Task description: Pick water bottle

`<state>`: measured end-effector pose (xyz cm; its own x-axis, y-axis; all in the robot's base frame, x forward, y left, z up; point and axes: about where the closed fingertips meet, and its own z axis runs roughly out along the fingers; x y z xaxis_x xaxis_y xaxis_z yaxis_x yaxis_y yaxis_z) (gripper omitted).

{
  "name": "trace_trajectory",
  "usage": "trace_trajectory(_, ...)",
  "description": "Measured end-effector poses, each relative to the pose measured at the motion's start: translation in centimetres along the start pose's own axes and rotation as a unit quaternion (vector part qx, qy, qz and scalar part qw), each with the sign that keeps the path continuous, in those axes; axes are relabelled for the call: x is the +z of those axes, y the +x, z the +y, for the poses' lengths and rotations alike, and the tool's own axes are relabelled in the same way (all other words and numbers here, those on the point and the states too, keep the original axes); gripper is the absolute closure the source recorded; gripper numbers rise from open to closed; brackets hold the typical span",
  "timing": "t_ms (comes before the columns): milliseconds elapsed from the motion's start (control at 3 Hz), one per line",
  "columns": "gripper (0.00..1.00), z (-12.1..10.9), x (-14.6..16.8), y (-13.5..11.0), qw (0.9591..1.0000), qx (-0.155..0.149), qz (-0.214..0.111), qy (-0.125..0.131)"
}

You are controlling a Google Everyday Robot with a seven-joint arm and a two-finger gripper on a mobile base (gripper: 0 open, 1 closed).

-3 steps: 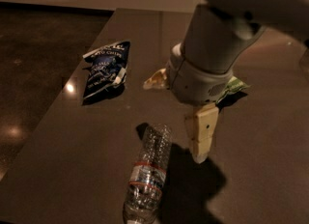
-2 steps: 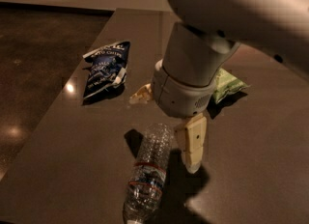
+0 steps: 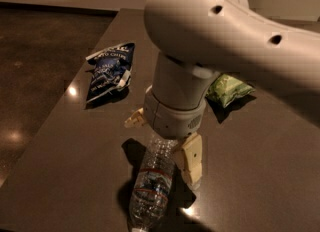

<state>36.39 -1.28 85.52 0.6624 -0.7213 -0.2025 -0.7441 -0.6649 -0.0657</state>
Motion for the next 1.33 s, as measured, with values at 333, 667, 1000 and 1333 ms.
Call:
trace_trajectory(333,0.15,0.0,0.7,0.2,0.9998,0.002,-0.003,-0.017)
trace_trajectory(667,0.38,-0.1,0.2,0.4,0.9994,0.011,-0.019,-0.026)
trace_trajectory(1000,0.61,-0.2,-1.4,1.1,0.9985,0.031,-0.043,-0.015)
trace_trajectory(1333,0.85,-0.3,-4.4,2.9,0.9938,0.079,-0.075,0.019)
